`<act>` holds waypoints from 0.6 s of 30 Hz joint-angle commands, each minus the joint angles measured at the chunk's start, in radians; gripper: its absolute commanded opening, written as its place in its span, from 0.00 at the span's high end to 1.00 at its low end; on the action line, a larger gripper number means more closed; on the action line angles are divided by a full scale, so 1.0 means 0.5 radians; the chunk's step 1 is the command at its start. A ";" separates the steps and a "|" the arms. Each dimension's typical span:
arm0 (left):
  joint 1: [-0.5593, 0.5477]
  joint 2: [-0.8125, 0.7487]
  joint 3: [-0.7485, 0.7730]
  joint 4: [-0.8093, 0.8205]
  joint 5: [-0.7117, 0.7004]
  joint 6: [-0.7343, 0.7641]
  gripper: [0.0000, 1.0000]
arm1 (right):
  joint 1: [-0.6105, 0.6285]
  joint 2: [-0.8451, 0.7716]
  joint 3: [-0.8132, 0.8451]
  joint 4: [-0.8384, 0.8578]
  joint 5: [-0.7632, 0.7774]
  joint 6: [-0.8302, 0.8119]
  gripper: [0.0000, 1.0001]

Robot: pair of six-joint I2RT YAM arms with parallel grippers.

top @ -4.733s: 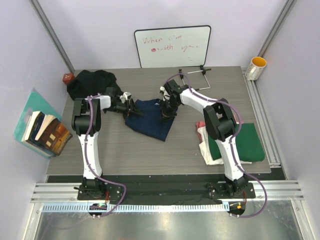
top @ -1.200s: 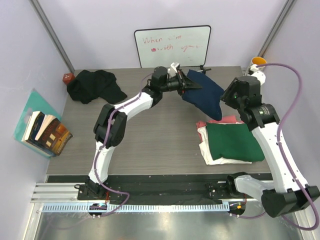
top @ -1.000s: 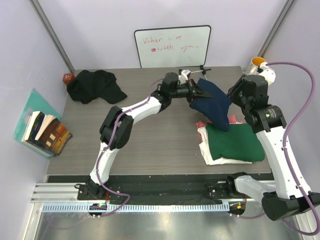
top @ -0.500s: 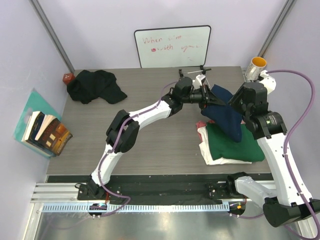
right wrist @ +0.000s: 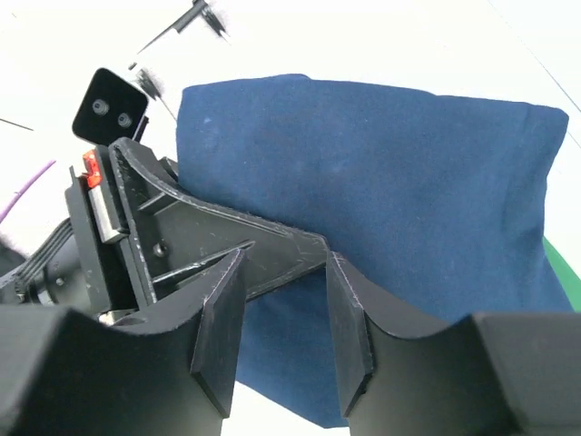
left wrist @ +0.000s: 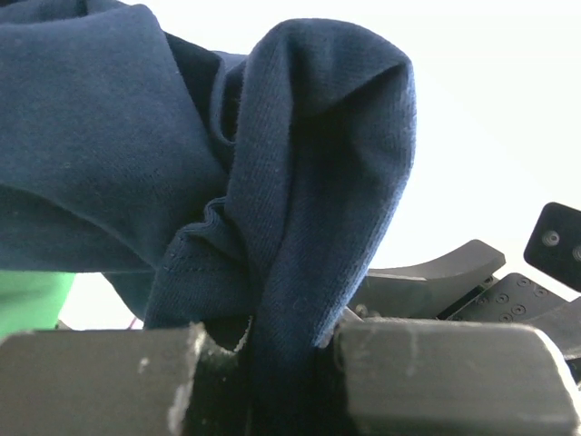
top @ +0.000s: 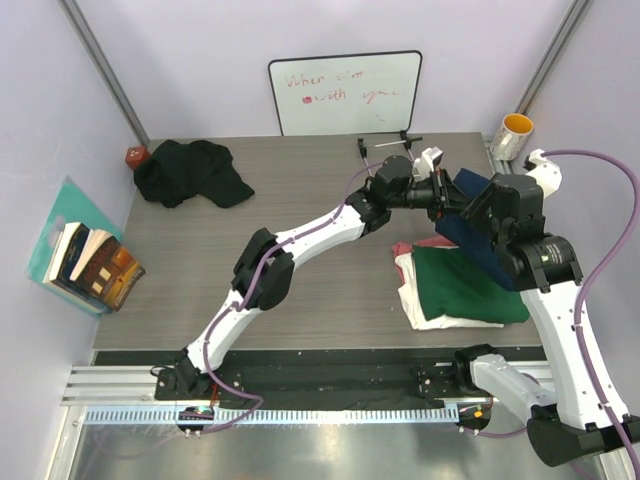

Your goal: Fold and stack the t-shirts

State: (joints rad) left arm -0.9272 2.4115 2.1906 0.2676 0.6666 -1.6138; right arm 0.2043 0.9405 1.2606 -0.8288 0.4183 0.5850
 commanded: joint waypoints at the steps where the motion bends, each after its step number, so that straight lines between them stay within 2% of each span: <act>1: -0.069 -0.119 -0.165 0.167 0.050 -0.046 1.00 | -0.001 -0.022 -0.015 0.053 0.013 0.005 0.55; 5: -0.118 -0.160 -0.508 0.372 0.078 -0.165 1.00 | -0.001 -0.007 -0.033 0.053 -0.024 0.023 0.55; 9: -0.183 -0.276 -0.840 0.410 0.081 -0.242 1.00 | -0.001 0.009 -0.033 0.053 -0.021 0.033 0.55; 14: -0.158 -0.454 -1.190 0.125 0.093 -0.248 1.00 | -0.001 0.055 -0.036 0.068 -0.027 0.039 0.55; 18: -0.149 -0.497 -1.203 0.014 0.093 -0.221 1.00 | -0.004 0.085 -0.097 0.114 -0.079 0.088 0.55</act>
State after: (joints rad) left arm -0.9958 2.2639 1.5795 0.3210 0.6731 -1.7260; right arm 0.2043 0.9730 1.2320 -0.8272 0.3954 0.5938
